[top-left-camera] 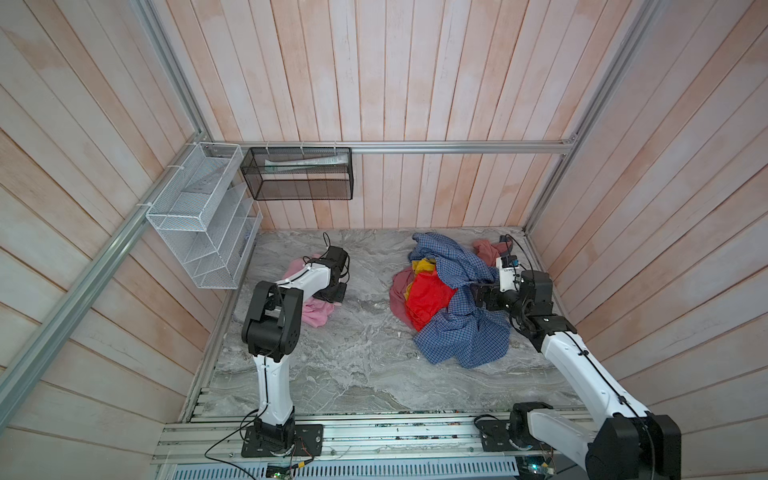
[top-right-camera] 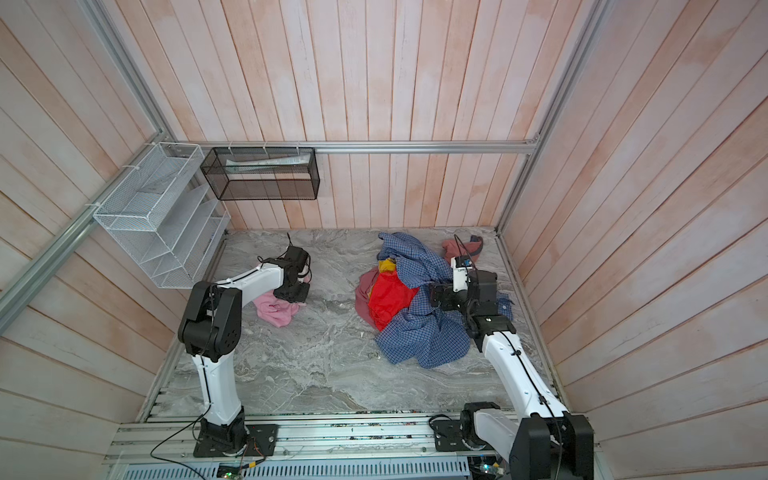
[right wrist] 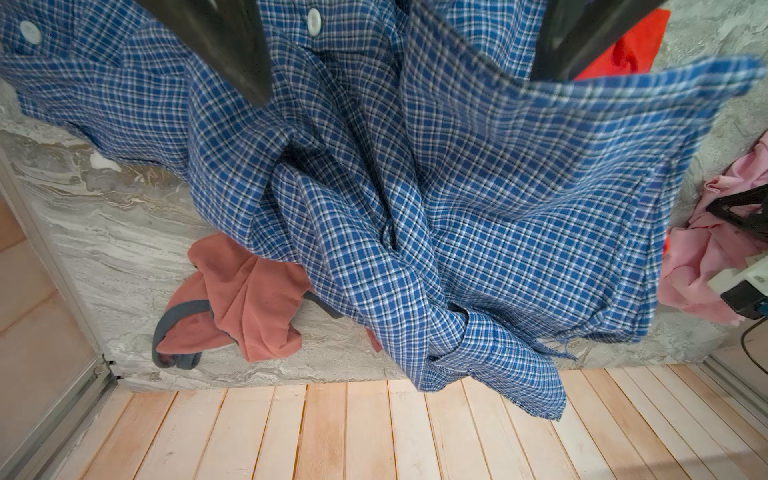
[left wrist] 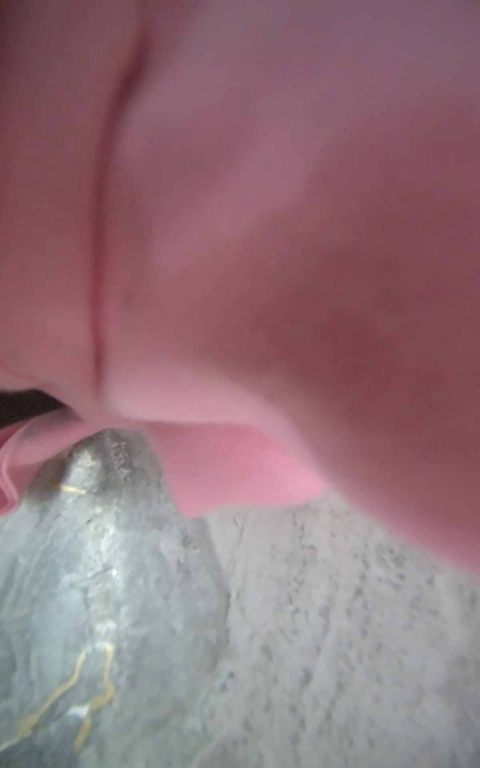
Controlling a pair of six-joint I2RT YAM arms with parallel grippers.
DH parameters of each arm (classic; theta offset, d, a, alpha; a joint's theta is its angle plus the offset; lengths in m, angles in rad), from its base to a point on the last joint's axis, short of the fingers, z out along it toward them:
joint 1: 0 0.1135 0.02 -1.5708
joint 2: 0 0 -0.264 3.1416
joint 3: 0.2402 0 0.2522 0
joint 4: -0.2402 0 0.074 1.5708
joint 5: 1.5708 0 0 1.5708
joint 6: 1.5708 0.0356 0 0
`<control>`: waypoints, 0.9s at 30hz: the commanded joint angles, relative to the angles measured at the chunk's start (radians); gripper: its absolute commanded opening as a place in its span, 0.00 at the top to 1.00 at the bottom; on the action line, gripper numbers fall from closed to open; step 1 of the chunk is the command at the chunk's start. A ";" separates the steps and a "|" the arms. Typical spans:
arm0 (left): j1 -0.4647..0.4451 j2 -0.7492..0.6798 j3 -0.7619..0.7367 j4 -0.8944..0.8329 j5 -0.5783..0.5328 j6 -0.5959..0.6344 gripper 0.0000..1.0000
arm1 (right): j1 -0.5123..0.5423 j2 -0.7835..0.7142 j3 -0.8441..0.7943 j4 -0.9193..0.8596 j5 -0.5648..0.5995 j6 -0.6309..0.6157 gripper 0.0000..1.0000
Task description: Pick out a specific cloth from the pile
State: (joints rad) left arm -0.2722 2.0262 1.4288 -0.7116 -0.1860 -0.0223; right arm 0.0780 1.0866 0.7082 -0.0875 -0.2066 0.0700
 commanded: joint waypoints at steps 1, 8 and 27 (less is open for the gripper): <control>0.003 -0.056 0.065 -0.021 0.026 -0.003 1.00 | 0.004 0.003 0.029 -0.016 0.015 -0.011 0.03; 0.026 -0.166 0.162 -0.036 -0.062 -0.021 1.00 | 0.005 -0.012 0.023 -0.010 0.016 -0.013 0.03; 0.224 0.073 0.280 0.070 -0.022 -0.049 0.96 | 0.005 -0.011 0.002 0.011 0.004 0.009 0.03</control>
State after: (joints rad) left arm -0.0811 2.0064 1.6547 -0.6430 -0.2749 -0.0502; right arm 0.0780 1.0836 0.7078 -0.0795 -0.2070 0.0738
